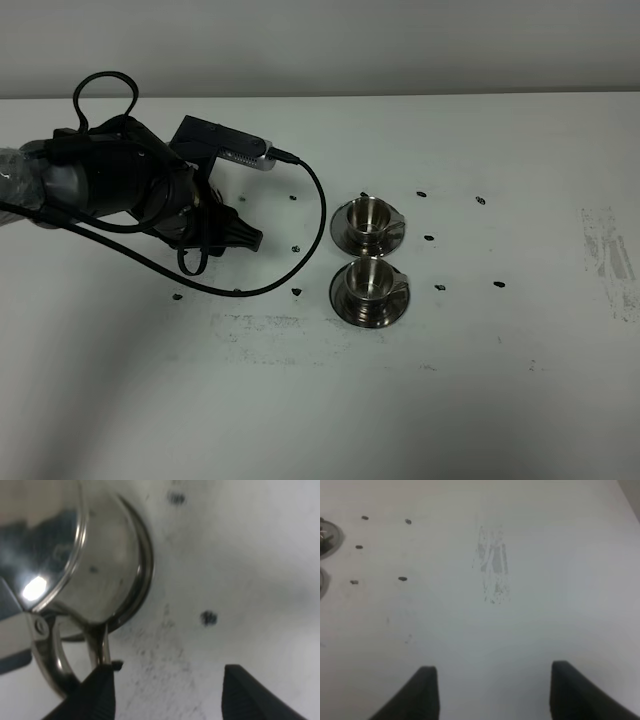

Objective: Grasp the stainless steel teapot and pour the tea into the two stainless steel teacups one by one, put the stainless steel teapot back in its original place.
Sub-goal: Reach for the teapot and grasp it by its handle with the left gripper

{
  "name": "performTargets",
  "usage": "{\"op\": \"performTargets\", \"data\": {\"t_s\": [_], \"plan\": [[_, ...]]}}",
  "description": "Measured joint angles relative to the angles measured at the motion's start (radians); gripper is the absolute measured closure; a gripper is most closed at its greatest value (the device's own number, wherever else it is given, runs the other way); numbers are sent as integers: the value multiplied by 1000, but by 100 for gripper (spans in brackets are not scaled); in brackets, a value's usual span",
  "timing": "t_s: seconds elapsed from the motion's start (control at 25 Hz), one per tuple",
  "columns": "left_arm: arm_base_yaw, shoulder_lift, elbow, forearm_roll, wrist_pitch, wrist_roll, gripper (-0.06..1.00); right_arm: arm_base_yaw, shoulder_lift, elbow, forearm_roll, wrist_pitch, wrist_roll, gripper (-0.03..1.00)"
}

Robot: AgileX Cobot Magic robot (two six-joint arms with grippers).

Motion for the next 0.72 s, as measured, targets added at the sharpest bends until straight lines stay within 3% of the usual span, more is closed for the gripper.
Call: {"op": "performTargets", "data": {"t_s": [0.52, 0.72], "plan": [[46, -31, 0, 105, 126, 21, 48, 0, 0, 0, 0, 0, 0, 49], [46, -71, 0, 34, 194, 138, 48, 0, 0, 0, 0, 0, 0, 49]]}}
